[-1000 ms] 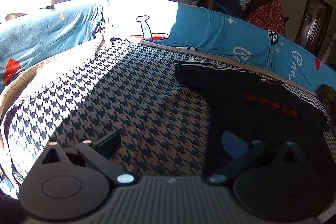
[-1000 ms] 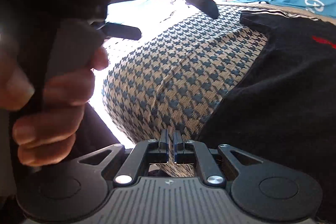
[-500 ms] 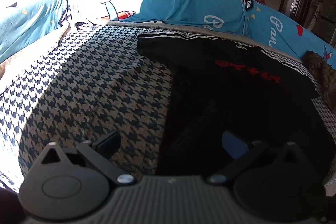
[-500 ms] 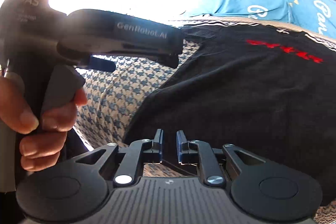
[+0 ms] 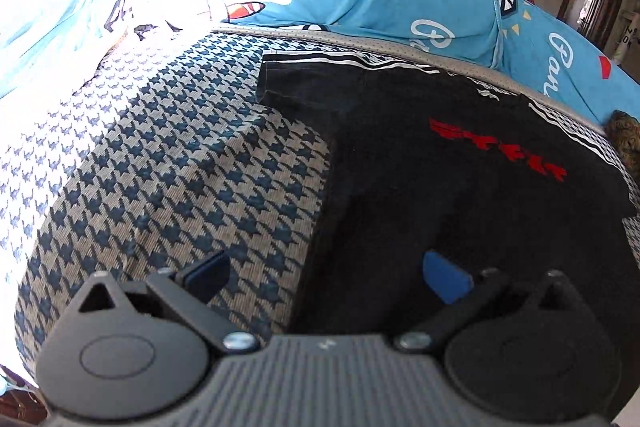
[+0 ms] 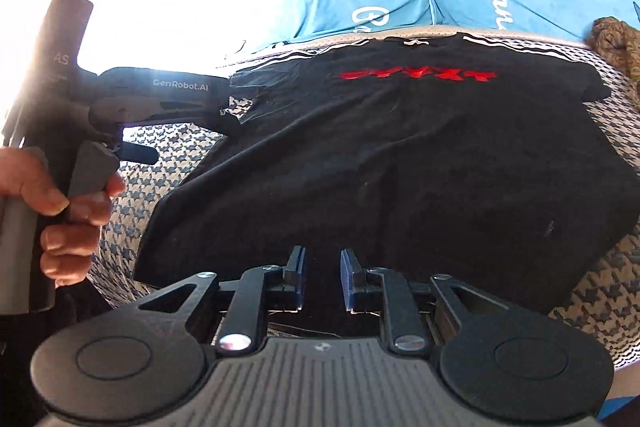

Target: Fold clothes

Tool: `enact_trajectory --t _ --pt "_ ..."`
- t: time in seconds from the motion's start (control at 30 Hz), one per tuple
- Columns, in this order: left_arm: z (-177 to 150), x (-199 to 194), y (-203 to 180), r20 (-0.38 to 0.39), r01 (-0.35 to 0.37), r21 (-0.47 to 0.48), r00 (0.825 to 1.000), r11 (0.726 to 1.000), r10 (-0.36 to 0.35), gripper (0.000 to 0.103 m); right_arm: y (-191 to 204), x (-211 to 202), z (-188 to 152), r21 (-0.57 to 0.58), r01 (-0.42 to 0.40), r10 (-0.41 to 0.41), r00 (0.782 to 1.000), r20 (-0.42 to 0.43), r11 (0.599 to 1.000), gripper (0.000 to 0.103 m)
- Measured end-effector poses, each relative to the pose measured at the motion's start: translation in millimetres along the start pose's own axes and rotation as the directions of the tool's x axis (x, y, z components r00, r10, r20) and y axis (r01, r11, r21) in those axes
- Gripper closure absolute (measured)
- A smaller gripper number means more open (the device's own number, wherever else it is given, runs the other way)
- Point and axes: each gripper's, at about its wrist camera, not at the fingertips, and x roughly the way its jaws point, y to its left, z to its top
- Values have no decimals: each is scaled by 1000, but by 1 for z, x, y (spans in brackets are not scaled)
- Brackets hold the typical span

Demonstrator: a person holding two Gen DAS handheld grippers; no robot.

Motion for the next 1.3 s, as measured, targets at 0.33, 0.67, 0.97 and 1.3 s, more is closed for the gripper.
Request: enact_trajectory --t 0.33,0.67,0.97,1.3 --pt "9 54 -8 -4 -163 108 986 981 164 0 -5 1 -2 13 -9 9 1000 -5 1000 78" --pt "17 72 5 70 -305 75 951 949 300 0 -20 -5 -4 45 37 -37 999 -3 998 78" --pt "20 62 4 56 -327 -13 943 945 327 0 -50 -39 -4 97 157 -161 986 37 983 78" --pt "-5 11 -38 115 -163 78 981 983 154 0 -102 -65 -9 327 272 -301 953 40 905 78"
